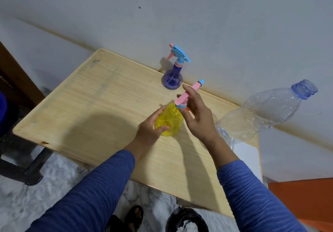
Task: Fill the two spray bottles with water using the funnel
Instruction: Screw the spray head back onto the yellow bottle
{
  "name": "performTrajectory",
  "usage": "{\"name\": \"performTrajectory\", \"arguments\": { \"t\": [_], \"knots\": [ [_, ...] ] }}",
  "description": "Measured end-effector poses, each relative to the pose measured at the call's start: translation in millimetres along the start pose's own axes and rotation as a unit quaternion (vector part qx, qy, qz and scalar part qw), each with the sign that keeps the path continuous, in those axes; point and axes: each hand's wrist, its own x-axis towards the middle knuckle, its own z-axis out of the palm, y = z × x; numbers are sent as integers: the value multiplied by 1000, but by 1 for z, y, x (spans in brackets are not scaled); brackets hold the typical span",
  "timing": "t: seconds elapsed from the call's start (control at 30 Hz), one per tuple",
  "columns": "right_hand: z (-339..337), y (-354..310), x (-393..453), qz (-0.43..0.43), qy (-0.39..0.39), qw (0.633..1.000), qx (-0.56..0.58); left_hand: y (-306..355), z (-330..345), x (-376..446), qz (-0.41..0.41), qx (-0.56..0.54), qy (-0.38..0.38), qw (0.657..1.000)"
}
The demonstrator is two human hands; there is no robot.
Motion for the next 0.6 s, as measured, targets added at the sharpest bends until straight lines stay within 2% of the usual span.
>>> {"name": "performTrajectory", "arguments": {
  "t": [0.13, 0.33, 0.5, 0.6],
  "knots": [
    [10, -1, 5, 3, 70, 995, -69, -1, 0, 1, -10, 13, 1, 1000],
    [5, 1, -2, -9, 19, 1000, -20, 4, 1, -1, -9, 11, 2, 1000],
    [12, -4, 6, 15, 72, 995, -60, 2, 1, 0, -7, -2, 0, 1000],
    [10, -1, 3, 9, 35, 999, -39, 6, 2, -1, -6, -7, 4, 1000]
  ]
}}
